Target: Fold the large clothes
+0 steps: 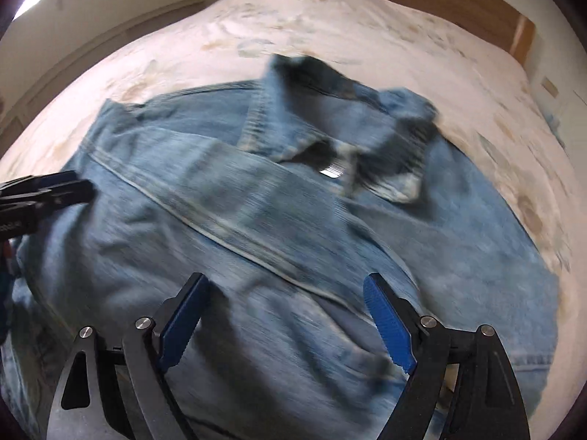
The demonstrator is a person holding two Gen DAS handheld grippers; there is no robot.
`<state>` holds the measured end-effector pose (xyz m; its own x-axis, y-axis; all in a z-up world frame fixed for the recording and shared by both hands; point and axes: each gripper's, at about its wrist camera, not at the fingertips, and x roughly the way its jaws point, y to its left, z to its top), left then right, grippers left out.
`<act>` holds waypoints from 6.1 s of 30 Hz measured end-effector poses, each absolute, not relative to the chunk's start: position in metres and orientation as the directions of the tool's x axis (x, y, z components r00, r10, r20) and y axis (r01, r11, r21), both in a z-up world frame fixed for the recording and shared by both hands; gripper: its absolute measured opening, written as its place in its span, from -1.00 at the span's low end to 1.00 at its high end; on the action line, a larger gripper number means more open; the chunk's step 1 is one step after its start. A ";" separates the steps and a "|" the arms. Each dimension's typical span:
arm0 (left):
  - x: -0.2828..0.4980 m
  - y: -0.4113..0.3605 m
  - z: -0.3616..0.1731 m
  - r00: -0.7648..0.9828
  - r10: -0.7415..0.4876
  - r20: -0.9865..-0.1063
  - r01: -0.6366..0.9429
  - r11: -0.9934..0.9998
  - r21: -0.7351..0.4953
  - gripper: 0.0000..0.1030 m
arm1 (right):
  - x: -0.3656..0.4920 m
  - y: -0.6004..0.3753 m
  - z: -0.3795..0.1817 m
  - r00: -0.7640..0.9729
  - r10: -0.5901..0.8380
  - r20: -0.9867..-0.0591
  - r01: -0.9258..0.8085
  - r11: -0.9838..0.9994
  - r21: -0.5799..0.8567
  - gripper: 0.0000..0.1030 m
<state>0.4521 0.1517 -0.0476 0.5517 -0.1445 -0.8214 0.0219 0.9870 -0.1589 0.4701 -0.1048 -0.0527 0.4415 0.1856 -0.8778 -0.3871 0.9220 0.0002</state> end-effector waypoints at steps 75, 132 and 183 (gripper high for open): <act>0.189 0.206 -0.062 0.366 -0.666 -0.650 -0.018 0.693 -0.720 0.41 | 0.150 -0.350 -0.061 0.279 0.612 -0.739 0.036 0.763 0.645 0.63; 0.411 0.211 0.063 0.718 -0.618 -0.320 0.126 0.568 -0.813 -0.84 | 0.356 -0.371 0.084 0.673 0.637 -0.376 -0.164 0.625 0.763 -0.79; 0.541 0.157 -0.042 0.532 -0.038 -0.846 -0.051 0.996 -0.078 0.06 | 0.508 -0.207 -0.045 0.481 0.100 -0.871 -0.248 0.968 -0.026 0.31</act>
